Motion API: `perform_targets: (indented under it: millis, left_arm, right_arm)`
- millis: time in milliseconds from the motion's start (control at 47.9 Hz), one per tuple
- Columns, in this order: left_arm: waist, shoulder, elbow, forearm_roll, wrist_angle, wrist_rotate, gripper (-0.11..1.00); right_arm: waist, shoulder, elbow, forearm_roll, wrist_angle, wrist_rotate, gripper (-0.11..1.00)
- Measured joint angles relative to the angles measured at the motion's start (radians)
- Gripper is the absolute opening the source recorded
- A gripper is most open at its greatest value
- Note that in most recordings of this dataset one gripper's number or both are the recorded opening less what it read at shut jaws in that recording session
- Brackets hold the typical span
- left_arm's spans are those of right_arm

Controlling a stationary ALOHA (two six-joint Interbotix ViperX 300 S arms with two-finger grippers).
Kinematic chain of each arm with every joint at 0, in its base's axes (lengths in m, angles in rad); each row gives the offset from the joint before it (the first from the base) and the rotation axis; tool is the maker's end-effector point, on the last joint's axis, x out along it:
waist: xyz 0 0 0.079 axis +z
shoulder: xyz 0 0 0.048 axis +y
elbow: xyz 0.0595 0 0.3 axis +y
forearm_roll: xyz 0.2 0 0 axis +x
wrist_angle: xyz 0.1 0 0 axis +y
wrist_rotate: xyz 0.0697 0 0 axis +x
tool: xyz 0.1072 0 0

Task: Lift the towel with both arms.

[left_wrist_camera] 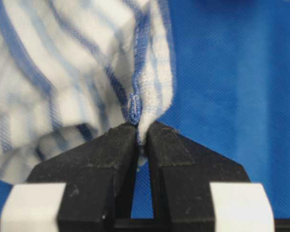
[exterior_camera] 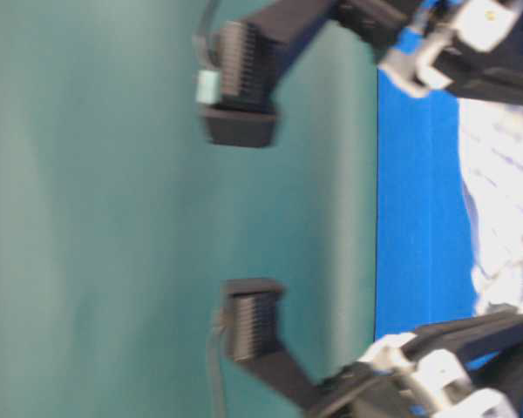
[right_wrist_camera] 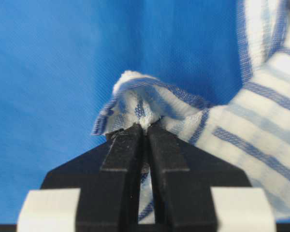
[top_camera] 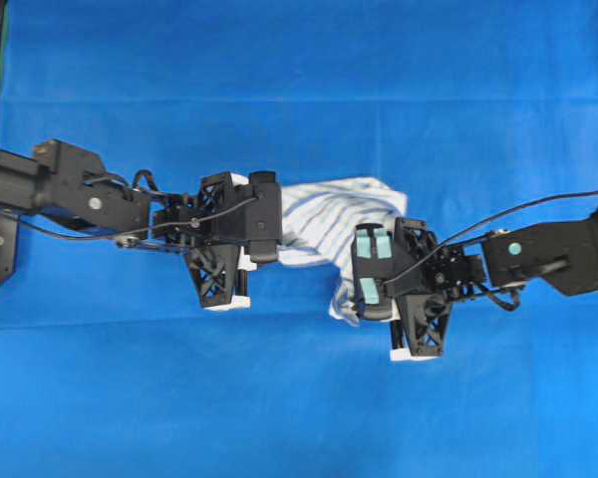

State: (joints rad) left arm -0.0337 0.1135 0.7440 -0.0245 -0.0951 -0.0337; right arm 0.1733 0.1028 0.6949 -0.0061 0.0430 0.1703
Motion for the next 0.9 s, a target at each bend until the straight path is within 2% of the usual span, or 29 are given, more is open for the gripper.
perform_targets:
  millis: [188, 459, 689, 898]
  left_arm:
    - [0.005, -0.184, -0.026, 0.0, 0.144, -0.003, 0.03]
    - [0.057, -0.43, -0.078, -0.002, 0.354, -0.005, 0.03]
    - [0.089, -0.603, -0.161, -0.002, 0.495, 0.003, 0.03]
    - [0.11, -0.692, -0.244, 0.0, 0.572, 0.009, 0.03]
  right_arm:
    - [-0.025, -0.132, -0.026, -0.002, 0.078, 0.0, 0.05]
    - [-0.089, -0.339, -0.118, -0.015, 0.253, -0.012, 0.05]
    - [-0.104, -0.456, -0.235, -0.089, 0.4, -0.014, 0.05]
    - [-0.106, -0.506, -0.348, -0.137, 0.506, -0.012, 0.05]
